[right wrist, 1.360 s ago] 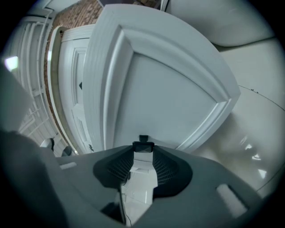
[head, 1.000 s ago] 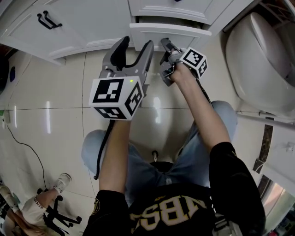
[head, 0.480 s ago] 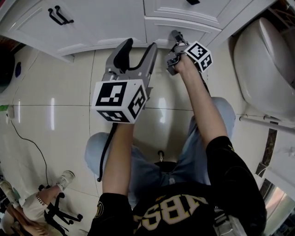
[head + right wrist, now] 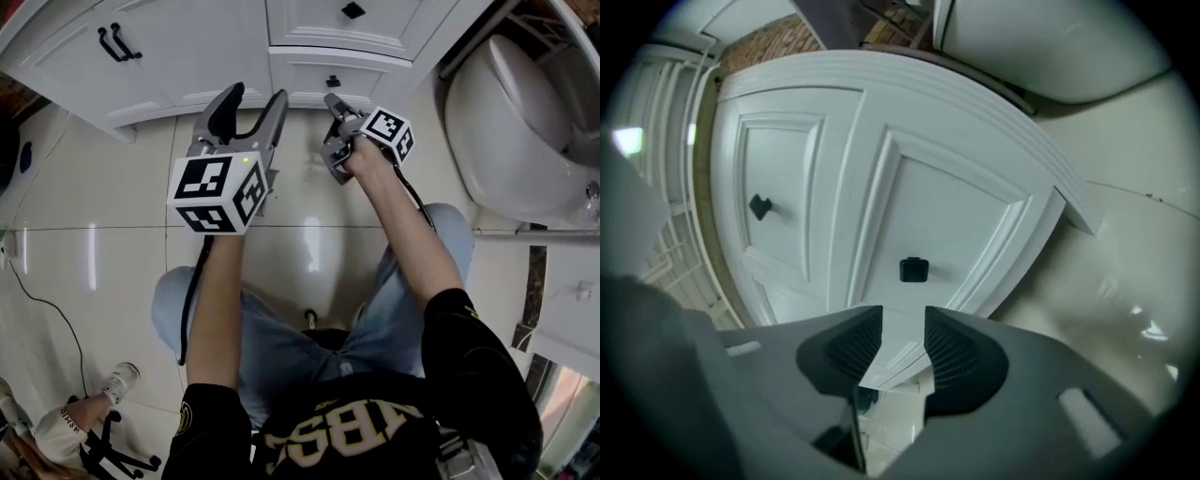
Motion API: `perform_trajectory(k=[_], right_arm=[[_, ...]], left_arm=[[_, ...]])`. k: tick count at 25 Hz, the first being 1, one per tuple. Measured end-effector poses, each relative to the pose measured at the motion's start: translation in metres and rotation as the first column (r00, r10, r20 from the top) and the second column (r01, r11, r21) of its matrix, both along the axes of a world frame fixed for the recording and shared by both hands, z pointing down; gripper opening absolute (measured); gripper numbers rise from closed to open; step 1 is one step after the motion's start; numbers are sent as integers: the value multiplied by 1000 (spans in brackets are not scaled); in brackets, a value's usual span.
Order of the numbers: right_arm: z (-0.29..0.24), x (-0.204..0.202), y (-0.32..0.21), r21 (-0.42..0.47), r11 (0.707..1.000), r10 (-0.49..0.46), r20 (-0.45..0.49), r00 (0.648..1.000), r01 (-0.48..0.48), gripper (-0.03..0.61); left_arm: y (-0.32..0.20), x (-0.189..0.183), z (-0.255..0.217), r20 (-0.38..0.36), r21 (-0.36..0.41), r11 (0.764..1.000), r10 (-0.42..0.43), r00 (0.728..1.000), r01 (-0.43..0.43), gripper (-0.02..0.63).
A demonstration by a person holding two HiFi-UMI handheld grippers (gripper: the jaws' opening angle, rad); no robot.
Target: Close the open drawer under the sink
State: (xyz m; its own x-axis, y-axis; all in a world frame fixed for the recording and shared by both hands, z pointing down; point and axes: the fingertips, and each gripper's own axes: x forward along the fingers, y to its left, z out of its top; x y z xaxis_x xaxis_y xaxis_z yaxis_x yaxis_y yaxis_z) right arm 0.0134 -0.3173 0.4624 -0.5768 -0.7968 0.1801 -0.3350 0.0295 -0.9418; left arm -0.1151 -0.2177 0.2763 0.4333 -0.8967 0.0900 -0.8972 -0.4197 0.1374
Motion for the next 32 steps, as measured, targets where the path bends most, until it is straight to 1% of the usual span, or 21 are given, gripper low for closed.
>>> perform_trajectory(k=[3, 5, 7, 9, 11, 12, 13, 14, 16, 17, 18, 19, 20, 23, 25, 26, 28, 30, 32], right_arm=[[-33, 5, 28, 85, 993, -71, -62, 996, 76, 137], [-62, 15, 47, 162, 980, -94, -123, 988, 114, 144], [-88, 25, 65, 232, 961, -106, -203, 973, 153, 171], [-111, 34, 80, 300, 937, -89, -293, 952, 180, 211], [-134, 46, 90, 379, 907, -27, -381, 924, 183, 243], [-147, 52, 94, 426, 886, 18, -424, 905, 182, 265], [-159, 57, 97, 476, 859, 69, -470, 880, 187, 290], [-171, 61, 100, 526, 827, 126, -518, 846, 200, 310], [-191, 65, 106, 606, 758, 243, -605, 758, 241, 331], [-197, 66, 108, 629, 733, 293, -636, 714, 260, 331], [-200, 67, 110, 641, 718, 329, -657, 678, 272, 331], [-202, 68, 111, 645, 713, 351, -668, 656, 276, 331], [-202, 69, 111, 644, 714, 359, -672, 647, 273, 331], [-198, 75, 107, 631, 734, 360, -675, 644, 252, 330], [-196, 77, 105, 626, 739, 366, -685, 630, 251, 330], [-197, 77, 104, 626, 737, 372, -692, 619, 256, 330], [-198, 75, 104, 630, 726, 393, -710, 585, 277, 330], [-200, 72, 105, 632, 712, 415, -730, 543, 305, 330], [-200, 69, 105, 629, 704, 430, -747, 506, 330, 330]], left_arm=[[5, -2, 2, 20, -3, 1000, 0, 1000, 0, 253], [5, 3, 2, 23, 0, 1000, 14, 1000, -14, 253], [6, 8, 3, 21, -1, 1000, 18, 1000, -18, 253], [10, 13, 3, 28, 2, 1000, 13, 1000, -13, 253], [14, 22, 3, 52, 15, 1000, 17, 999, -18, 253], [16, 27, 3, 65, 23, 1000, 20, 998, -22, 253], [18, 32, 3, 75, 29, 999, 22, 997, -25, 253], [19, 36, 4, 82, 36, 999, 23, 996, -26, 253], [21, 41, 4, 92, 47, 999, 18, 996, -23, 253], [21, 43, 4, 96, 52, 998, 14, 995, -19, 253], [22, 44, 4, 98, 58, 998, 9, 995, -15, 253], [22, 43, 4, 100, 64, 998, 3, 995, -9, 253], [22, 43, 3, 100, 70, 998, -4, 995, -4, 253], [19, 39, 1, 96, 82, 997, -25, 995, 17, 253], [16, 36, 1, 91, 86, 996, -39, 995, 31, 253], [15, 35, 0, 89, 88, 995, -46, 995, 38, 253], [12, 33, -1, 90, 93, 994, -58, 994, 49, 253], [10, 32, -1, 99, 99, 993, -68, 993, 58, 253], [8, 32, -1, 107, 104, 993, -75, 991, 63, 253]])
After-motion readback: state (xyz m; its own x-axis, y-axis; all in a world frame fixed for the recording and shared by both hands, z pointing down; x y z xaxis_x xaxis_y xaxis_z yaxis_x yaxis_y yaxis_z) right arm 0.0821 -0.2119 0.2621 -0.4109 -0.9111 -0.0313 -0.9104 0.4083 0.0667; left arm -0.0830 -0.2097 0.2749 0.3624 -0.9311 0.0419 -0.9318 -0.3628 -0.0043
